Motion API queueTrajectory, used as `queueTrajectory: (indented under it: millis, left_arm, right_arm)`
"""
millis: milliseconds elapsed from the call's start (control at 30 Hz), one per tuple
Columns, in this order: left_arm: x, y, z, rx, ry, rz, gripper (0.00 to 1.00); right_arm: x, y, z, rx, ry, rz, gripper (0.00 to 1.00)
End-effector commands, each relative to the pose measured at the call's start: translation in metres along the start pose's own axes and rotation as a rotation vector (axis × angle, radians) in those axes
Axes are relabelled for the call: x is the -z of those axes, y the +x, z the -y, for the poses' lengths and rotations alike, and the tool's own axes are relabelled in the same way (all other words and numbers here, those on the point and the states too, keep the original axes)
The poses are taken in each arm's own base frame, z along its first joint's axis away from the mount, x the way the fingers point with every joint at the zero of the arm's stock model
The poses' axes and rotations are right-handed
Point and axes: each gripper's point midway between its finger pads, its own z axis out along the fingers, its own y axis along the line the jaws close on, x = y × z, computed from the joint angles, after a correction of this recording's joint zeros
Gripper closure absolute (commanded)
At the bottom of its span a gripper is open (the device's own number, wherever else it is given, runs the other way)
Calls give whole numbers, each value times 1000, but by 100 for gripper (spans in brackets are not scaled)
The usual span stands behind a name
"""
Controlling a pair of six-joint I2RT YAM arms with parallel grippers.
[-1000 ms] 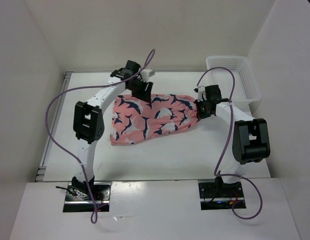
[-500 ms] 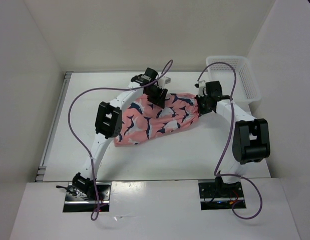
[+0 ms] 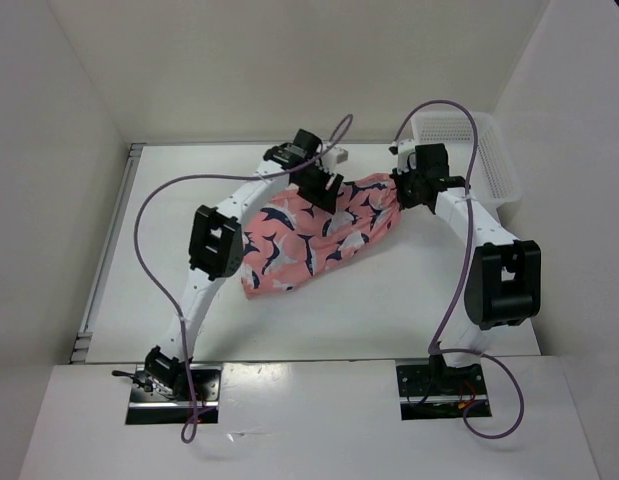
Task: Fold and stack the shorts
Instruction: Fold the shorts
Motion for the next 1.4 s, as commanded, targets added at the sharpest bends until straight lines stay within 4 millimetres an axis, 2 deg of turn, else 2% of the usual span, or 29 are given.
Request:
queueTrajectory:
  millis: [0,67,100,133,200,233,267,367,400,467,533,567,600,667,733,800,833,867,900,933,967,1000,1033,1100,1133,1167,1233,1267,1367]
  left_arm:
    - [120,-62,-24,-13,-129,212,28]
    - [137,-36,-39,39,-174,167,28]
    - [143,-16,-57,87,-206,130,28]
    - [139,21,-64,141,-215,44,28]
    - [141,64,-89,227,-250,-33,28]
    - [140,81,-95,255,-254,-57,28]
    - [135,107,-100,293,-252,-103,28]
    - [138,137,-124,362,-290,-136,28]
    - [138,140,-127,375,-278,-129,28]
    - [135,150,-129,405,-250,-142,28]
    - [122,162,-131,425,-229,-176,28]
    - [112,171,-132,440,-213,-202,28]
    - [106,175,-131,448,-197,-213,28]
    - [91,184,-130,470,-154,-237,28]
    - [83,186,-129,481,-123,-243,35]
    - [77,179,-121,495,-49,-229,46]
    - [76,178,-119,500,-32,-231,58]
    - [72,180,-118,511,-15,-241,63]
    - [69,178,-115,505,-10,-250,67]
    - [68,171,-117,500,-3,-236,71]
    - [66,170,-112,498,13,-244,76]
    - [63,170,-114,499,14,-246,78]
    - [64,167,-114,498,13,-244,79]
    - [61,164,-118,497,13,-243,81]
    - [59,162,-120,495,12,-239,82]
    - [61,154,-120,486,16,-220,82]
    - [60,155,-121,490,18,-226,82]
    - [60,155,-121,490,18,-226,82]
    - [60,155,-121,490,18,-226,82]
  right_arm:
    - [20,-21,7,35,16,65,100]
    - [22,-19,6,35,16,65,100]
    - [22,-19,7,47,16,65,100]
    - [22,-19,7,47,16,65,100]
    - [24,-23,8,60,18,69,100]
    - [27,-28,9,73,20,74,100]
    - [25,-29,11,91,20,73,100]
    - [24,-38,2,184,36,69,100]
    - [20,-39,-11,225,23,62,100]
    - [21,-45,-18,278,43,64,100]
    - [19,-57,-30,298,27,90,100]
    - [18,-61,-27,308,39,92,100]
    - [15,-59,-33,330,29,86,100]
    - [19,-69,-30,351,58,101,100]
    - [21,-81,-32,368,68,121,100]
    - [22,-90,-38,409,67,134,100]
    - [20,-94,-53,448,57,141,100]
    - [21,-96,-61,482,63,140,100]
    - [15,-93,-73,538,49,127,100]
    - [16,-96,-98,584,18,142,100]
    - [13,-97,-113,614,-5,144,100]
    - [5,-89,-128,655,-35,122,100]
    - [7,-91,-158,706,-77,142,100]
    - [7,-94,-187,786,-104,153,100]
    - [6,-92,-217,825,-145,166,100]
    - [6,-93,-230,850,-162,174,100]
    - [2,-90,-251,879,-193,166,100]
    - [4,-88,-270,901,-225,178,100]
    - [8,-82,-301,944,-270,183,100]
